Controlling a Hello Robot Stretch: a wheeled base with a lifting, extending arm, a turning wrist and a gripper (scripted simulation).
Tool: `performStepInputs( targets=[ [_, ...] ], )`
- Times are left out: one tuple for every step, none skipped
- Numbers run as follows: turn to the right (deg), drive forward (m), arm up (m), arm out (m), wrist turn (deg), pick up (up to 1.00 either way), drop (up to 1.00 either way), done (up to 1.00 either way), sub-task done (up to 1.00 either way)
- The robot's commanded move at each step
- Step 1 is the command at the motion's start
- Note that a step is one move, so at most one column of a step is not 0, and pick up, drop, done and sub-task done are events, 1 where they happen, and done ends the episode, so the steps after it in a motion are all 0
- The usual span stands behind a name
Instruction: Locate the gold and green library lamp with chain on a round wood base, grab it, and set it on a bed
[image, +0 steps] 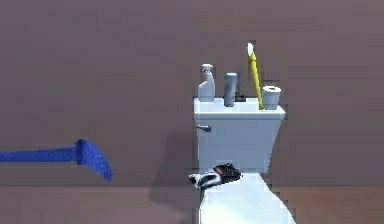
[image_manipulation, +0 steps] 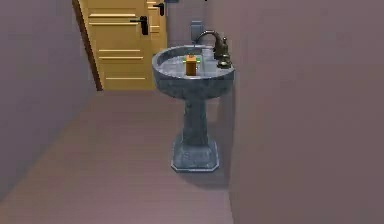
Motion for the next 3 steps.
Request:
performStepInputs(
  targets=[
    [45.0,0.00,0.00,0.00,0.0,0.00,0.00,0.00,0.00],
    [24.0,0.00,0.00,0.00,0.0,0.00,0.00,0.00,0.00],
    [3.0,0.00,0.00,0.00,0.0,0.00,0.00,0.00,0.00]
  ],
)
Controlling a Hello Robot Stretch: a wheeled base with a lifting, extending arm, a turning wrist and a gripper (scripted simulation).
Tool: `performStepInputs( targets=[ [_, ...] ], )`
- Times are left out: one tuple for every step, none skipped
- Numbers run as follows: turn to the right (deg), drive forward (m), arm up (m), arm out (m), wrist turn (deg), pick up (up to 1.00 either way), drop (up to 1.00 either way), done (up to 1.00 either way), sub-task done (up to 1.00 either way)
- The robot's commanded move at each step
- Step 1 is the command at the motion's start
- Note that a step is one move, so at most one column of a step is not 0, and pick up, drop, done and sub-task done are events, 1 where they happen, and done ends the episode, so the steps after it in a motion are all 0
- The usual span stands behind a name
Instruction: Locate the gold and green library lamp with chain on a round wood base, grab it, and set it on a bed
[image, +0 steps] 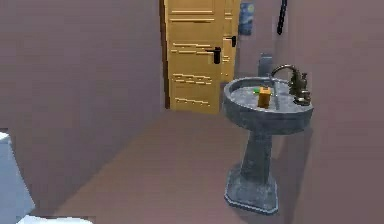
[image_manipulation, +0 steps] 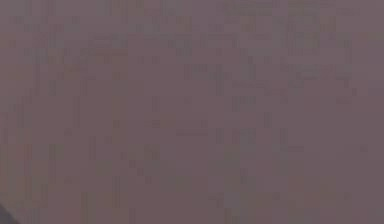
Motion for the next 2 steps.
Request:
performStepInputs(
  targets=[
    [0.0,0.45,0.00,0.00,0.0,0.00,0.00,0.00,0.00],
    [-18.0,0.00,0.00,0.00,0.0,0.00,0.00,0.00,0.00]
  ],
)
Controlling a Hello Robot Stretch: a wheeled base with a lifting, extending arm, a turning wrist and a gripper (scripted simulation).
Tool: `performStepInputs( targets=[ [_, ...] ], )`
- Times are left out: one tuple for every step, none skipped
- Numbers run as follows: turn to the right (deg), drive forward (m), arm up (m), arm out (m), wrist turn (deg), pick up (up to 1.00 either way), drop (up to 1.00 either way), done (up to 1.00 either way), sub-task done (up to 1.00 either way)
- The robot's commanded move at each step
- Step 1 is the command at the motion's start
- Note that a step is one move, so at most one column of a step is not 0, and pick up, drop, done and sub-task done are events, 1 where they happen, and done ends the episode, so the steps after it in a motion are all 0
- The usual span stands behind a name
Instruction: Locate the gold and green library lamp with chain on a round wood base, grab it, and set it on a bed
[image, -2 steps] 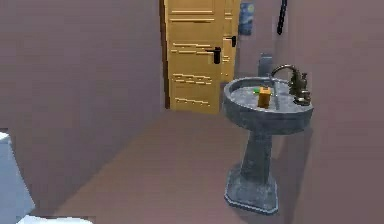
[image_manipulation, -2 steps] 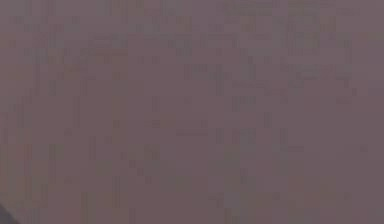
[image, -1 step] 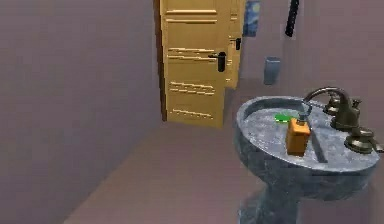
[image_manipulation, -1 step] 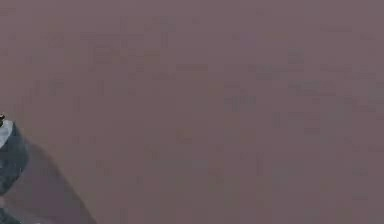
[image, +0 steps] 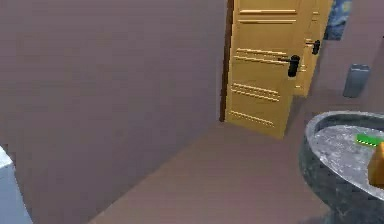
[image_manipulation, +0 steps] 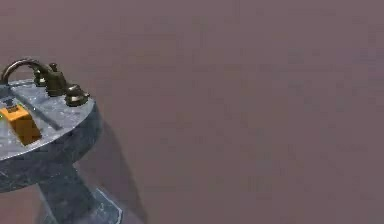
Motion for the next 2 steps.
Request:
performStepInputs(
  targets=[
    [0.0,0.75,0.00,0.00,0.0,0.00,0.00,0.00,0.00],
    [33.0,0.00,0.00,0.00,0.0,0.00,0.00,0.00,0.00]
  ],
)
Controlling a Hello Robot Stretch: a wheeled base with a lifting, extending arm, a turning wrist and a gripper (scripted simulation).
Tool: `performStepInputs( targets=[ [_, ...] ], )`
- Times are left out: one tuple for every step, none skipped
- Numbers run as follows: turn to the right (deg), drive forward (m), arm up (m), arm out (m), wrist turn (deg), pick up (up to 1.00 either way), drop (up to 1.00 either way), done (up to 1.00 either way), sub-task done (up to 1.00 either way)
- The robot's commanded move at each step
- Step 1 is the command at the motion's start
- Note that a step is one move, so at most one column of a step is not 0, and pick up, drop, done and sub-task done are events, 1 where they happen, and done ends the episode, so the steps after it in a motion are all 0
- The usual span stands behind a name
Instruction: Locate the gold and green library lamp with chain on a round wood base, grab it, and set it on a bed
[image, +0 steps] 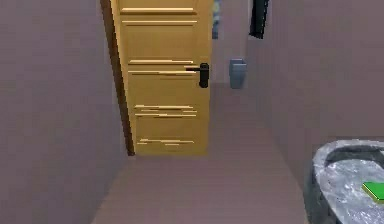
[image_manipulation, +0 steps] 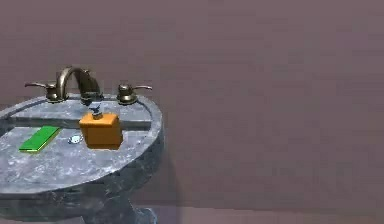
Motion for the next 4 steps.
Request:
performStepInputs(
  targets=[
    [0.0,0.75,0.00,0.00,0.0,0.00,0.00,0.00,0.00],
    [21.0,0.00,0.00,0.00,0.0,0.00,0.00,0.00,0.00],
    [0.0,0.95,0.00,0.00,0.0,0.00,0.00,0.00,0.00],
    [-15.0,0.00,0.00,0.00,0.0,0.00,0.00,0.00,0.00]
  ],
)
